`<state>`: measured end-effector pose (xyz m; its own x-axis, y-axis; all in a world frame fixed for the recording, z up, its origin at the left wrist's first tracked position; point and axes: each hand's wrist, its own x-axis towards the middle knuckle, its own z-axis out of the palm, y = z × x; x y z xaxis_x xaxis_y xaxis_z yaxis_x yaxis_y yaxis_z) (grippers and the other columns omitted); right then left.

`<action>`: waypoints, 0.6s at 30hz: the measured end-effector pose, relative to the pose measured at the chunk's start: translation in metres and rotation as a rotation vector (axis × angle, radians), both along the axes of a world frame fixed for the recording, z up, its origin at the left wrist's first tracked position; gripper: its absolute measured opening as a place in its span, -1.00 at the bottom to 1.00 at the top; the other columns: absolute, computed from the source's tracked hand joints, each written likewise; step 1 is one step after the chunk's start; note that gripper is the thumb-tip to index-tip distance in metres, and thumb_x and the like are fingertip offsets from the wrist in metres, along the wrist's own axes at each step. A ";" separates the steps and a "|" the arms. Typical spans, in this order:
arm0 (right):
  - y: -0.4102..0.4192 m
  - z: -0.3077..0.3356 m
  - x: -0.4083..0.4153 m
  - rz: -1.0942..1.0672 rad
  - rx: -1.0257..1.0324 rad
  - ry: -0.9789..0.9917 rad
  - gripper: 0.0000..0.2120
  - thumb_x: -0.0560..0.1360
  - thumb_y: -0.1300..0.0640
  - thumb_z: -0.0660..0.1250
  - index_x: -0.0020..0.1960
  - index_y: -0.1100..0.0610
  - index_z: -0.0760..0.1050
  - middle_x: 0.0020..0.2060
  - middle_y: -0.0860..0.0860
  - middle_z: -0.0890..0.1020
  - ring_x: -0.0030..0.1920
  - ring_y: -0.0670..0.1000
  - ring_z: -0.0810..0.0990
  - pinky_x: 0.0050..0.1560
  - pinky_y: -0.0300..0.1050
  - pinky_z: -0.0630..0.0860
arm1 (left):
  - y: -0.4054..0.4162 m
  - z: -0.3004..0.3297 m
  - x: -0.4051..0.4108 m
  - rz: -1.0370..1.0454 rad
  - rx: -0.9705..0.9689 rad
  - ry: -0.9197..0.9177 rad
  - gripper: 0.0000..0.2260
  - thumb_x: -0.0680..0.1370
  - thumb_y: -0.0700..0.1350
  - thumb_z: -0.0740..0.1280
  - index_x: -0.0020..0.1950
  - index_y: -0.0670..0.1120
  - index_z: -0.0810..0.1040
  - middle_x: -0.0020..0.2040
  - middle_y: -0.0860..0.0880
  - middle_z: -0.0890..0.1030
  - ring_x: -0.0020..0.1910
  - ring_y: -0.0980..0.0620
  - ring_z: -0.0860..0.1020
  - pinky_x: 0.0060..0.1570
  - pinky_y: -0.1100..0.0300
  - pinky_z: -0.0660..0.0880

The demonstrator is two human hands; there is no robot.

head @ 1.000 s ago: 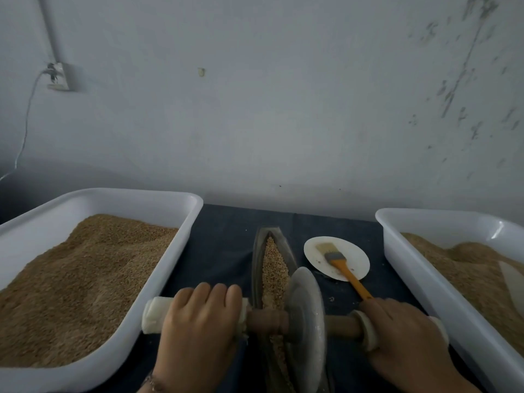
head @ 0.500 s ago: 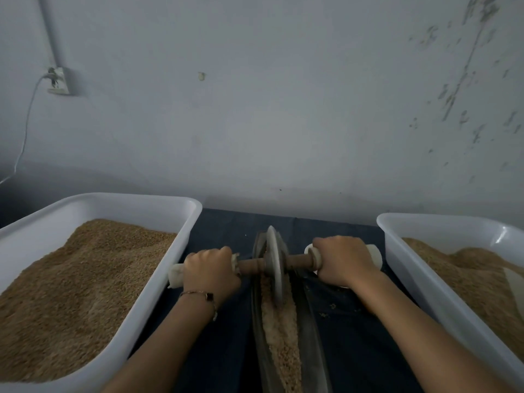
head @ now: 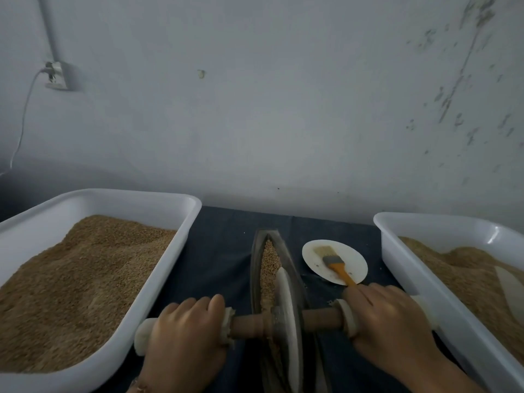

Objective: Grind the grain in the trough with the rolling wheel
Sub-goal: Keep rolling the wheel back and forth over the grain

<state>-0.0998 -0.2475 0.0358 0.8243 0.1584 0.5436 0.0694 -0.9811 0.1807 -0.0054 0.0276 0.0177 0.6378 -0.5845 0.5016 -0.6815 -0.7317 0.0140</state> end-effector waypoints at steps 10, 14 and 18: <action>-0.012 0.008 0.088 -0.187 0.021 0.209 -0.85 0.36 0.01 0.30 -0.13 -0.06 0.35 -0.14 -0.11 0.56 -0.12 -0.03 0.53 -0.21 -0.14 0.28 | -0.037 0.005 0.066 0.256 0.023 0.239 -0.83 0.48 0.10 0.24 -0.21 0.09 0.30 -0.30 0.12 0.41 -0.31 0.13 0.41 -0.28 0.21 0.33; -0.020 0.007 0.120 -0.179 0.025 0.164 -0.78 0.32 0.01 0.33 -0.19 -0.07 0.27 -0.19 -0.10 0.59 -0.18 -0.03 0.54 -0.24 -0.14 0.22 | -0.050 0.004 0.092 0.330 -0.025 0.193 -0.85 0.49 0.06 0.25 -0.21 0.07 0.33 -0.28 0.12 0.44 -0.29 0.11 0.42 -0.24 0.19 0.32; -0.020 0.005 0.122 -0.179 0.019 0.092 -0.81 0.28 0.08 0.40 -0.24 0.00 0.38 -0.28 -0.04 0.59 -0.27 0.04 0.55 -0.29 -0.12 0.25 | -0.055 0.007 0.096 0.347 -0.012 0.115 -0.86 0.51 0.06 0.23 -0.16 0.05 0.33 -0.19 0.09 0.53 -0.19 0.08 0.49 -0.20 0.19 0.32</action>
<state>0.0226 -0.2676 0.0403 0.8849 -0.0043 0.4658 -0.0907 -0.9824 0.1632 0.0904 -0.0277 0.0242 0.8497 -0.3180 0.4206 -0.3863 -0.9183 0.0861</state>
